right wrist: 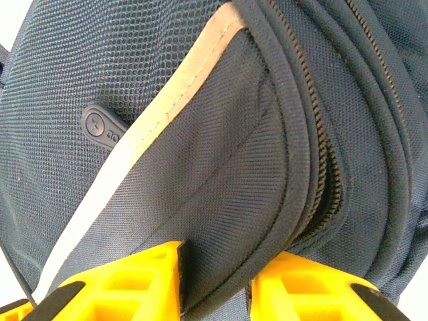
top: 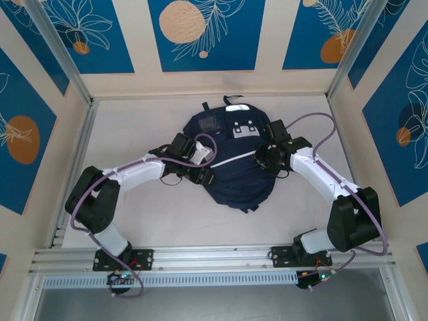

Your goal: Pack books, pencil case, and school supplies into a backpack

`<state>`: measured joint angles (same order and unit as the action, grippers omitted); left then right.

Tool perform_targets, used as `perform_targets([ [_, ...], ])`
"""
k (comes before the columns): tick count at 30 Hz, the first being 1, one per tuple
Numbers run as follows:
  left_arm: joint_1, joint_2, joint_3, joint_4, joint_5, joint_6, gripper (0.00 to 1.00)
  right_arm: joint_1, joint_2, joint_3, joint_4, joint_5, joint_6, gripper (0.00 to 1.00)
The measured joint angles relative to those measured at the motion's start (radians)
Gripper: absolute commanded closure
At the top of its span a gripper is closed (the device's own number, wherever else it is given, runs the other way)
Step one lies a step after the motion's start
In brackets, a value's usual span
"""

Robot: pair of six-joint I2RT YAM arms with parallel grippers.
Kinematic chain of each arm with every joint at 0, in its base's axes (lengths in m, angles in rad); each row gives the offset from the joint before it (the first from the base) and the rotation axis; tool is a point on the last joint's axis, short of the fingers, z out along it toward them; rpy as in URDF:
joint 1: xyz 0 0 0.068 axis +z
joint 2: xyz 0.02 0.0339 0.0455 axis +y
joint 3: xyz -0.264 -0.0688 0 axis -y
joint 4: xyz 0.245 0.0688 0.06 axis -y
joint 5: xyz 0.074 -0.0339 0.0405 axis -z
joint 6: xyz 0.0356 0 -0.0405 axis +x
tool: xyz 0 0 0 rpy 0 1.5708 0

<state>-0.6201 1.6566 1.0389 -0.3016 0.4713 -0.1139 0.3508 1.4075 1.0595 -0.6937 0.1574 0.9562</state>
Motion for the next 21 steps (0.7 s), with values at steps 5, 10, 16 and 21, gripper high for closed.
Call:
perform_targets([
  [5,0.0,0.0,0.0,0.0,-0.013,-0.002,0.93,0.0,-0.003,0.0,-0.002,0.0,-0.008,0.69],
  [10,-0.004,-0.015,0.0,-0.016,-0.055,-0.006,1.0,0.0,-0.013,0.0,-0.01,0.003,-0.008,0.62],
  [16,-0.004,-0.047,-0.006,-0.011,-0.072,-0.007,1.0,0.069,-0.063,0.0,-0.085,0.088,0.011,0.5],
  [21,-0.005,-0.077,-0.027,-0.007,-0.072,-0.01,0.82,0.15,-0.09,0.0,-0.124,0.128,0.037,0.47],
])
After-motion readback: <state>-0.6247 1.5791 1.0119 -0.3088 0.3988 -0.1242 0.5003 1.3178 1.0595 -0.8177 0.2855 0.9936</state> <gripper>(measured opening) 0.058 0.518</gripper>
